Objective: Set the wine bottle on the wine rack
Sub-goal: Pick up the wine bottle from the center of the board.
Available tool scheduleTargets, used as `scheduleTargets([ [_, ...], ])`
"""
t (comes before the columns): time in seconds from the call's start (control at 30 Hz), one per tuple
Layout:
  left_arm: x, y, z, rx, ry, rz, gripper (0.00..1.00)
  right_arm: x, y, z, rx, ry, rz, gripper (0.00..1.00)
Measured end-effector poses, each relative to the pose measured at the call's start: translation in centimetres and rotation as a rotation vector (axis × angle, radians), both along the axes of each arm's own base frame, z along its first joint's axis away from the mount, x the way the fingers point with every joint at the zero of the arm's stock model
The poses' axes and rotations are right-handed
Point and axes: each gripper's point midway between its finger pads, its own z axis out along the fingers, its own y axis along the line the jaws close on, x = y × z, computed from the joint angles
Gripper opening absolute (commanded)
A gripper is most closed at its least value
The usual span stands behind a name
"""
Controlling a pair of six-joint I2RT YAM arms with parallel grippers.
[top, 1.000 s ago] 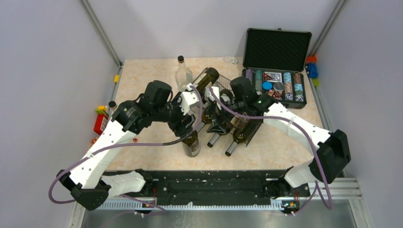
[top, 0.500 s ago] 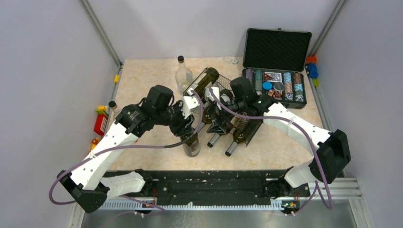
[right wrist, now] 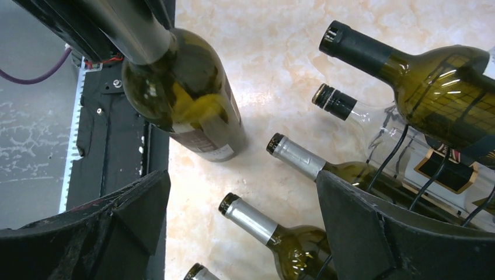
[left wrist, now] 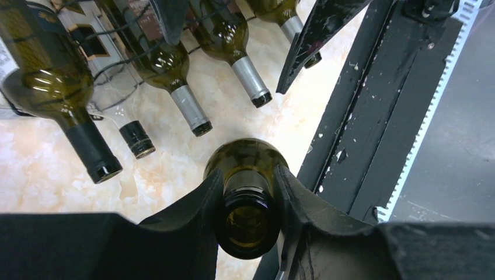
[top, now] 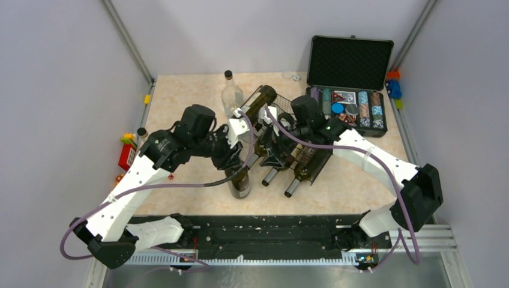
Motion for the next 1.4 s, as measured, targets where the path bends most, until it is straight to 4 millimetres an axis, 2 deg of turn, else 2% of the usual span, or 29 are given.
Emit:
scheduleTargets([
  [0.33, 1.1, -0.2, 7.0, -0.156, -0.061, 0.103, 0.0, 0.3, 1.0, 3.0, 0.07, 0.03, -0.026, 0.99],
  [0.53, 2.4, -1.1, 11.2, -0.292, -0.053, 0.196, 0.0, 0.7, 1.5, 5.0, 0.109, 0.03, -0.039, 0.99],
  [0.67, 3.7, -1.6, 13.0, -0.361, -0.037, 0.268, 0.0, 0.9, 1.6, 5.5, 0.121, 0.028, -0.046, 0.99],
  [0.87, 6.3, -2.5, 14.4, -0.435, -0.006, 0.364, 0.0, 1.8, 1.1, 6.0, 0.15, 0.049, -0.072, 0.99],
  [1.03, 8.2, -3.4, 14.5, -0.467, 0.008, 0.404, 0.0, 3.3, -0.9, 6.2, 0.192, 0.091, -0.138, 0.99],
  [1.2, 9.2, -4.1, 14.5, -0.485, 0.012, 0.411, 0.0, 4.2, -2.5, 7.4, 0.225, 0.089, -0.188, 0.99],
  [1.4, 9.9, -4.5, 15.0, -0.506, 0.008, 0.421, 0.0, 3.9, -3.1, 9.3, 0.273, 0.069, -0.185, 0.99],
])
